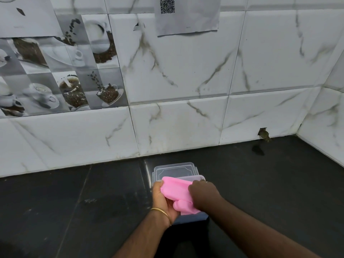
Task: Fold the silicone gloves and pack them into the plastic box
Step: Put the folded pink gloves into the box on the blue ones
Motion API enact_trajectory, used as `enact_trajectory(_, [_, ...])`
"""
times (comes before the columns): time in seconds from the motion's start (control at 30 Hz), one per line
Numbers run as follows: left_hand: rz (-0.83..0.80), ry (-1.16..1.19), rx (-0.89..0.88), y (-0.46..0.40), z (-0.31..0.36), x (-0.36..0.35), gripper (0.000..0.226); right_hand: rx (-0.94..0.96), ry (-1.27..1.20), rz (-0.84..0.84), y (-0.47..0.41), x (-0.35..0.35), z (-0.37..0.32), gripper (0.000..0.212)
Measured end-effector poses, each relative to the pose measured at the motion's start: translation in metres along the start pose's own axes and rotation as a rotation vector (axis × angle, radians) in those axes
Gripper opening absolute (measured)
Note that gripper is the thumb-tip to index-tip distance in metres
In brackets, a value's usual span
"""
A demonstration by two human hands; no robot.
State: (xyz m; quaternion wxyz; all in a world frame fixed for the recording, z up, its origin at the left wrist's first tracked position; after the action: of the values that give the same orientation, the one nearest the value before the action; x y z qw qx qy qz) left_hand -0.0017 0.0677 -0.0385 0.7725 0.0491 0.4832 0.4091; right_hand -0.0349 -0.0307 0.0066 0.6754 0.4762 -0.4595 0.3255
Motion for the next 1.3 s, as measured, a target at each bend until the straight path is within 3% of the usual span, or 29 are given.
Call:
enact_trajectory(0.2, [0.015, -0.076, 0.08, 0.002, -0.002, -0.002, 0.033, -0.018, 0.02, 0.056, -0.001, -0.001, -0.004, 0.03])
enact_trajectory(0.3, [0.004, -0.329, 0.189, 0.011, 0.015, 0.002, 0.028, -0.022, 0.003, 0.077, 0.0, -0.002, -0.003, 0.03])
enact_trajectory(0.4, [0.005, -0.795, 0.37, 0.033, 0.043, 0.018, 0.038, -0.013, -0.005, 0.093, 0.001, -0.002, -0.002, 0.03])
enact_trajectory(0.47, [0.051, -1.292, 0.44, 0.044, 0.074, 0.02, 0.046, -0.004, -0.002, 0.102, 0.002, -0.001, -0.003, 0.03])
enact_trajectory(0.53, [0.134, -1.823, 0.264, 0.04, 0.115, -0.001, 0.039, 0.005, 0.002, 0.102, 0.003, -0.001, -0.004, 0.031])
enact_trajectory(0.6, [0.124, -2.131, -0.084, 0.032, 0.134, -0.044, 0.022, 0.01, -0.002, 0.104, 0.004, 0.0, -0.004, 0.031])
enact_trajectory(0.63, [0.045, -2.156, -0.193, 0.031, 0.128, -0.062, 0.015, 0.013, -0.005, 0.106, 0.004, 0.001, -0.004, 0.031])
enact_trajectory(0.7, [-0.152, -2.195, -0.2, 0.023, 0.099, -0.084, 0.012, 0.019, -0.015, 0.105, 0.005, 0.002, -0.004, 0.03])
enact_trajectory(0.83, [-0.31, -2.353, 0.134, -0.003, 0.042, -0.071, 0.029, 0.037, -0.029, 0.094, 0.006, 0.001, -0.004, 0.03])
enact_trajectory(0.93, [-0.293, -2.395, 0.335, -0.012, 0.028, -0.051, 0.052, 0.046, -0.05, 0.097, 0.006, 0.003, -0.002, 0.031])
enact_trajectory(1.07, [-0.198, -2.526, 0.174, -0.014, 0.027, -0.05, 0.079, 0.055, -0.075, 0.076, 0.005, 0.001, 0.0, 0.031])
enact_trajectory(1.3, [-0.15, -2.511, 0.164, -0.025, 0.01, -0.031, 0.087, 0.058, -0.095, 0.069, 0.002, 0.001, -0.003, 0.032])
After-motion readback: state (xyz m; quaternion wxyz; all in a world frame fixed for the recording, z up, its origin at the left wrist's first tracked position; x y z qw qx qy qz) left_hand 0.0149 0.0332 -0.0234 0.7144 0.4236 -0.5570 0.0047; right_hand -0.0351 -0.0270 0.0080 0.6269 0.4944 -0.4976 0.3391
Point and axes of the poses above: each hand's wrist, its own y-axis away from the middle knuckle, its own x-axis out of the back of the hand, z = x × y, the point moved 10 cm from there along -y, towards the middle knuckle, and after that the axes turned 8 degrees about -z, right-handed, at the moved point
